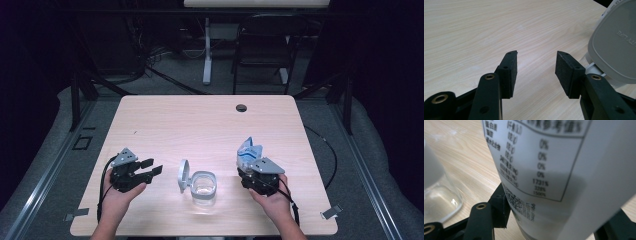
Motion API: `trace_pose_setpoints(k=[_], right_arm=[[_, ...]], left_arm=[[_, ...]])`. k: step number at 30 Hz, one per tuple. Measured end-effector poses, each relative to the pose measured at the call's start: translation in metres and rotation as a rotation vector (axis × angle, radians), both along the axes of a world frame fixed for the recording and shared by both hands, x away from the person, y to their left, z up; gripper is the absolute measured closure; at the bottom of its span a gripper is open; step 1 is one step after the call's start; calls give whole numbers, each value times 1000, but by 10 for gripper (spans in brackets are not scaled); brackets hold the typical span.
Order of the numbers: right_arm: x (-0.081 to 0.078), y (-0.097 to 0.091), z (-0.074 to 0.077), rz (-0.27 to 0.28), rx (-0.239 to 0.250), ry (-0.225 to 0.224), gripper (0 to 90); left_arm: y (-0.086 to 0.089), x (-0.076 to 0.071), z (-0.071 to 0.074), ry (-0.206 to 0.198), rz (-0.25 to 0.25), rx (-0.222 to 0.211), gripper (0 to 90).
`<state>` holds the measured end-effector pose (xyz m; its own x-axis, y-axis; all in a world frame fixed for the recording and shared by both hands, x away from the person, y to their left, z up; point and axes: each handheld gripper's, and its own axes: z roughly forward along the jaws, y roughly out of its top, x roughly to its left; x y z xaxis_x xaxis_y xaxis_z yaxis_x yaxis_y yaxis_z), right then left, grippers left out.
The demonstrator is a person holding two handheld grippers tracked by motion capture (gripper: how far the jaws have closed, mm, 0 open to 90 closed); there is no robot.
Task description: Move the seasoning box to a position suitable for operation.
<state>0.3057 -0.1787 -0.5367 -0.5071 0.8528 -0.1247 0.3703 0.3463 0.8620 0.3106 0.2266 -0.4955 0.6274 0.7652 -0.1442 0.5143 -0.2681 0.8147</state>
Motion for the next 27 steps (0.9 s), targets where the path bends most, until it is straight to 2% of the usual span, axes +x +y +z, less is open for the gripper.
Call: trace_pose_setpoints(k=[14,22,27], right_arm=[[-7,11,23,42,1,-47,405],[-11,16,34,62,-10,-68,405],[-13,19,41,68,-35,-94,405]], left_arm=[[1,0,1,-4,1,-4,528],[0,0,1,-1,0,-5,528],[1,0,1,-4,2,-11,527]])
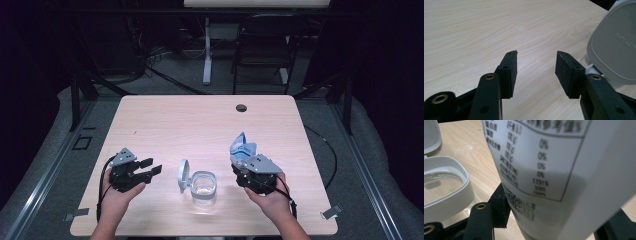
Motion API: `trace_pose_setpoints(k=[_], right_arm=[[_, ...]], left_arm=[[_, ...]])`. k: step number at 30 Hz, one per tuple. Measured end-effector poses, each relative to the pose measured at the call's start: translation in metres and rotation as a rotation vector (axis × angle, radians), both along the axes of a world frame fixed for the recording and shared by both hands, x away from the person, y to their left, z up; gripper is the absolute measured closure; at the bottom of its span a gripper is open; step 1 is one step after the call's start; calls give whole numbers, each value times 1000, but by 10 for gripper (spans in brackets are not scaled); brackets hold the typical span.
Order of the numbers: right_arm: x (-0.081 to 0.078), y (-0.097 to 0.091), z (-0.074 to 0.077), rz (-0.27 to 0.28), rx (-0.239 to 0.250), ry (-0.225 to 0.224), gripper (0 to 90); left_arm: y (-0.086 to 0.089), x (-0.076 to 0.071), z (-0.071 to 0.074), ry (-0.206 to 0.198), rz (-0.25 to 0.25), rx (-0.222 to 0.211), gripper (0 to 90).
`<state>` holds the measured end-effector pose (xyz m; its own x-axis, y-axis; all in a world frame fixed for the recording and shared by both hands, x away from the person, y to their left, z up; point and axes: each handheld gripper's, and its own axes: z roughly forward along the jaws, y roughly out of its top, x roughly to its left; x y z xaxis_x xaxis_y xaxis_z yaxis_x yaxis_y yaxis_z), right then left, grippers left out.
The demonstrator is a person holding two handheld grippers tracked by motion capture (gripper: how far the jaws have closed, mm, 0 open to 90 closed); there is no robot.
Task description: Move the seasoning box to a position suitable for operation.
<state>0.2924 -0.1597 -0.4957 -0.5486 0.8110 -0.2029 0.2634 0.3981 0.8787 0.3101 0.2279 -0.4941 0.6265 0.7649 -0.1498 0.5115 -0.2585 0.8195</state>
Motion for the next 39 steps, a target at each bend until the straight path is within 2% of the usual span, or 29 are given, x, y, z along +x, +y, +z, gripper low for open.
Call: trace_pose_setpoints(k=[11,16,22,37,39], right_arm=[[-2,3,4,14,-29,-22,405],[-3,4,3,23,-66,-33,405],[-6,8,1,36,-145,-64,405],[-9,10,2,32,-193,-110,405],[-9,12,2,30,-213,-117,406]], left_arm=[[1,-1,2,-9,2,0,526],[2,-1,3,-10,4,-1,526],[2,-2,5,-22,5,2,526],[7,-9,8,-37,16,19,526],[9,-10,8,-34,17,22,526]])
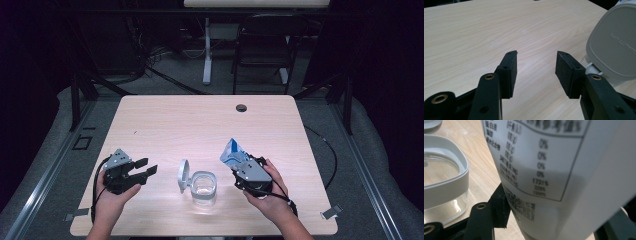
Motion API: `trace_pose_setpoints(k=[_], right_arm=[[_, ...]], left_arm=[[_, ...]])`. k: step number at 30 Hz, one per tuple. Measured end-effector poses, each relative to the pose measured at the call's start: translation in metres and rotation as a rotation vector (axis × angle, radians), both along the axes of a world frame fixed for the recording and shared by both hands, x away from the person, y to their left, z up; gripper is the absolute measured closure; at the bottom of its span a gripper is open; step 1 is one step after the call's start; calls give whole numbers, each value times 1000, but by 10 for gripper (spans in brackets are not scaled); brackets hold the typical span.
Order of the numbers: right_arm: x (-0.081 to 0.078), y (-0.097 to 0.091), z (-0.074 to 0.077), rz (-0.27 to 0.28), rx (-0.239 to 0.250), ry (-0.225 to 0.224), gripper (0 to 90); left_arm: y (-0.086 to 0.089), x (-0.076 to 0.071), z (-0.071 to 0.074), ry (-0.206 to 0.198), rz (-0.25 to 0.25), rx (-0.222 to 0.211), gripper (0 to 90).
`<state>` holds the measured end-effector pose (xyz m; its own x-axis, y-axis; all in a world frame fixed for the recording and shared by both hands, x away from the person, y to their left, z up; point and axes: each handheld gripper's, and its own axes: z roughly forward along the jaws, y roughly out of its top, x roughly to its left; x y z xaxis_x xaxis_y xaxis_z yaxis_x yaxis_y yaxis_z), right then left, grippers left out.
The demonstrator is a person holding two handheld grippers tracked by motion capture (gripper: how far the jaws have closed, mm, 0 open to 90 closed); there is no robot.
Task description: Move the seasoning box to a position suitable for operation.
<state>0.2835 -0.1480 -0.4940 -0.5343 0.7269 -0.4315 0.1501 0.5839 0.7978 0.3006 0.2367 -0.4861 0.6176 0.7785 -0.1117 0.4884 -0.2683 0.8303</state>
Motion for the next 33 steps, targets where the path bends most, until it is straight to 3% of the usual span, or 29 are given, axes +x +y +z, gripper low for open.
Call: trace_pose_setpoints(k=[8,17,23,33], right_arm=[[1,5,-2,27,-33,13,407],[6,11,-6,72,-108,36,411],[4,14,-8,75,-152,22,411],[4,9,-10,55,-170,24,410]], left_arm=[[0,0,2,-4,2,-8,525],[7,1,4,-6,23,-31,525],[9,3,5,-7,24,-37,526],[4,5,5,-7,23,-36,525]])
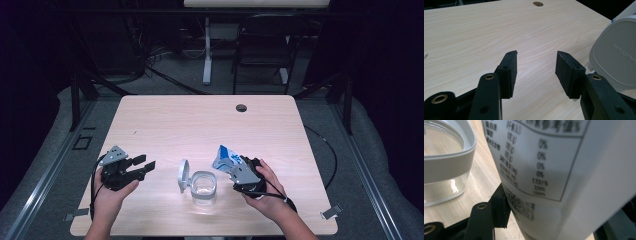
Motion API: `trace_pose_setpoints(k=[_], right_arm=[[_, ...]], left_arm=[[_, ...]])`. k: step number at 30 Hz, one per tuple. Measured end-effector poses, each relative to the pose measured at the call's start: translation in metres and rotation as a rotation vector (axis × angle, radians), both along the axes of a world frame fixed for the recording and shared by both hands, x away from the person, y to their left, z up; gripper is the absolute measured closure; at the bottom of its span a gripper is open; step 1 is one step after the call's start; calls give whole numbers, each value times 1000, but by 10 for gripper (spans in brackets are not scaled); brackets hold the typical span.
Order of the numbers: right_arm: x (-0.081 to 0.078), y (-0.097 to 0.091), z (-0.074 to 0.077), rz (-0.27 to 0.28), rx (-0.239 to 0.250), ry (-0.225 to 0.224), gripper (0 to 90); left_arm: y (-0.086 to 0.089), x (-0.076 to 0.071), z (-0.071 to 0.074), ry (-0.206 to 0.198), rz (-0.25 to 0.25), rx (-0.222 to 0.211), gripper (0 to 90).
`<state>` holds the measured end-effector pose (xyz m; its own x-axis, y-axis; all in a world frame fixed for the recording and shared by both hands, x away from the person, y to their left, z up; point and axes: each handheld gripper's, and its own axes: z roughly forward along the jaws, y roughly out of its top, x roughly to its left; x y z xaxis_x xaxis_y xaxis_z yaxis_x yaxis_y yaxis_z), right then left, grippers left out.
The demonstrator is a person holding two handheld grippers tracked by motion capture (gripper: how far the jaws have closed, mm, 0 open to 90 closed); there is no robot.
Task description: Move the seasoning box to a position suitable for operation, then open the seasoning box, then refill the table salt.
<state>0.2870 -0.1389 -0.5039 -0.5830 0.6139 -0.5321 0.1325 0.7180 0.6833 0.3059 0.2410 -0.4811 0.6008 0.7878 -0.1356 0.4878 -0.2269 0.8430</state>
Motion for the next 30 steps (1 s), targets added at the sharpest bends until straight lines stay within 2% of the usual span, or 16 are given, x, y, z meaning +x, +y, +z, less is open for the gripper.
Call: trace_pose_setpoints(k=[9,11,14,19,26,30], right_arm=[[0,-3,4,-8,-9,-10,411],[0,-3,4,-8,-4,-13,411],[2,0,2,-6,-15,-12,410],[3,4,-3,-2,-14,-9,411],[6,4,-5,7,-57,-19,411],[8,5,-7,15,-98,-32,411]], left_arm=[[0,0,-2,-3,-9,8,525],[1,1,-4,10,-11,12,525],[4,3,-5,12,1,-9,525],[5,2,-3,5,3,-5,524],[6,4,-6,16,13,-5,522],[7,4,-5,14,20,-5,522]])
